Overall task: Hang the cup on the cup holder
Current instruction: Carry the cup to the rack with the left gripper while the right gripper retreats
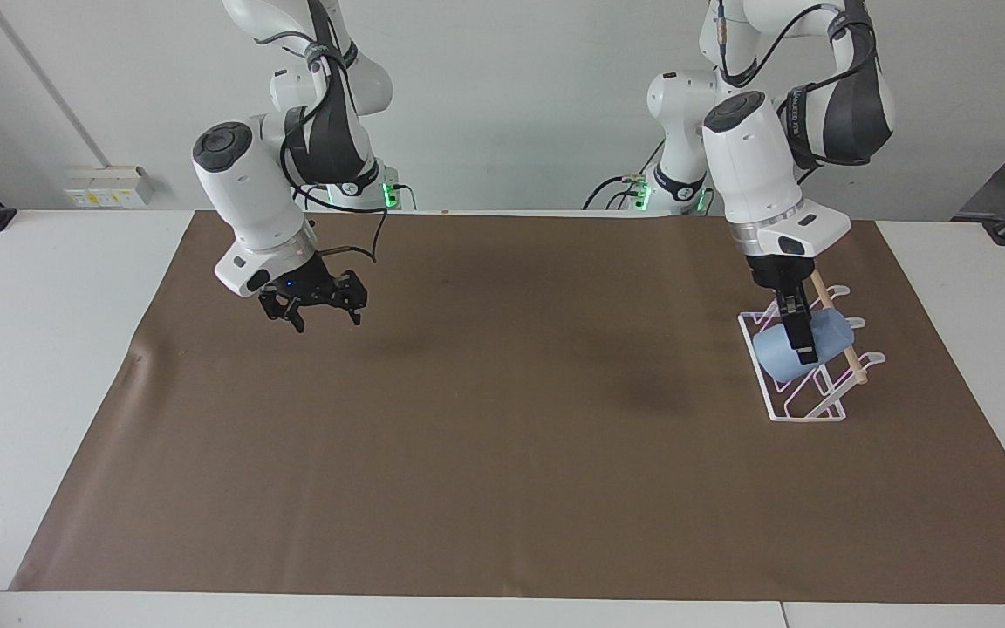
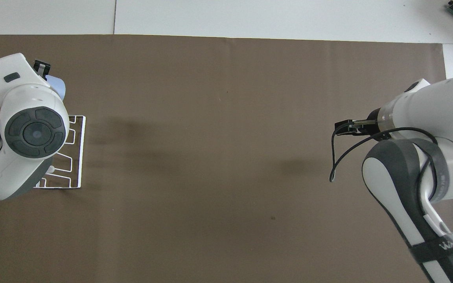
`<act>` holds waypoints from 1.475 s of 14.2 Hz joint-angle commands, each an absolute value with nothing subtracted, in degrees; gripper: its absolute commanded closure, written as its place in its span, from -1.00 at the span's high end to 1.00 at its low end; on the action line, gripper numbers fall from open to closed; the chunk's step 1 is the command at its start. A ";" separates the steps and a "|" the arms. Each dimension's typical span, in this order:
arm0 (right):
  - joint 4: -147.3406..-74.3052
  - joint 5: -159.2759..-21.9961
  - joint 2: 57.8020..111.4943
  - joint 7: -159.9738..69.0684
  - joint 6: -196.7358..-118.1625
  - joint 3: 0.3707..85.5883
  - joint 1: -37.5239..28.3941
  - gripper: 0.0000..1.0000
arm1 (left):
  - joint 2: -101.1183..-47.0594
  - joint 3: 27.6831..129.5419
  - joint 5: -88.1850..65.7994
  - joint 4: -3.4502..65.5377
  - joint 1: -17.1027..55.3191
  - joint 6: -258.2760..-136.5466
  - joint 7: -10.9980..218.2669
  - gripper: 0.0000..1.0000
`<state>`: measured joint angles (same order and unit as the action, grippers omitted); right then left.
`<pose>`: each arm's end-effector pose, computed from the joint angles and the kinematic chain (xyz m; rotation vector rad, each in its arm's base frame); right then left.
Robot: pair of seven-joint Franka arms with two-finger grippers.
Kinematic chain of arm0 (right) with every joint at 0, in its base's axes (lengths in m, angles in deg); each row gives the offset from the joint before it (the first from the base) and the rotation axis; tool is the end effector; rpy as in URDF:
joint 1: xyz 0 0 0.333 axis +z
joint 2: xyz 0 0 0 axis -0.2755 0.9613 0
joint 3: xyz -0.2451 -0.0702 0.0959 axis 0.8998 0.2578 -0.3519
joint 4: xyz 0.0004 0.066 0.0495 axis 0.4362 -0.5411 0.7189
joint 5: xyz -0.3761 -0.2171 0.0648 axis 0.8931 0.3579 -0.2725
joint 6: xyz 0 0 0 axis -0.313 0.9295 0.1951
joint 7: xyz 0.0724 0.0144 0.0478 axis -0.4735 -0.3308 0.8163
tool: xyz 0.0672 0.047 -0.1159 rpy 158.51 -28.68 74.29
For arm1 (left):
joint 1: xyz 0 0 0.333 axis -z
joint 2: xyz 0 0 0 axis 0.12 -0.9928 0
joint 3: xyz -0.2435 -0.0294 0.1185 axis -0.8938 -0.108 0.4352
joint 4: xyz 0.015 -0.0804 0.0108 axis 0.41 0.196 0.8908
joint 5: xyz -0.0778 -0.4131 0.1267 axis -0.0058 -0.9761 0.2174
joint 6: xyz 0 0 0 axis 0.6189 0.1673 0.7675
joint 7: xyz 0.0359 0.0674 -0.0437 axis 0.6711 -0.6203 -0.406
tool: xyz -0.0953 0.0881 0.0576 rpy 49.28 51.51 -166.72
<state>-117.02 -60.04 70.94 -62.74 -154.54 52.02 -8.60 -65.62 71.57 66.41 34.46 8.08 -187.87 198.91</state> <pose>0.6143 0.0598 0.3868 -3.1331 0.0996 -0.0844 0.6428 -0.0826 0.4079 -2.2451 -1.5883 -1.1477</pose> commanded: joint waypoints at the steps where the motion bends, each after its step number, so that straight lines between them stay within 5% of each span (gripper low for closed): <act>1: -108.52 -58.64 70.63 -66.19 -144.65 51.94 -9.40 1.00 | -65.26 71.09 71.24 38.02 7.07 -189.55 202.35 -1.00; 8: -96.38 -58.82 70.27 -65.41 -128.46 53.17 -13.35 1.00 | -63.24 71.09 75.10 44.36 5.67 -190.07 205.87 -1.00; 14: -96.28 -58.03 68.16 -58.90 -126.77 53.08 -17.40 1.00 | -62.62 71.09 76.26 46.47 4.61 -192.79 207.81 -1.00; 16: -97.50 -56.53 67.38 -58.90 -127.21 52.73 -16.87 1.00 | -62.36 71.09 76.26 47.44 4.34 -193.93 208.68 -0.12; 21: -98.48 -57.23 66.85 -58.73 -127.56 52.20 -16.26 1.00 | -62.27 71.01 76.26 47.35 4.26 -194.38 208.87 0.75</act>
<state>-97.28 -58.09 68.08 -59.70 -127.72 52.76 -16.33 -64.36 71.37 74.72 45.27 5.51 -192.48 207.80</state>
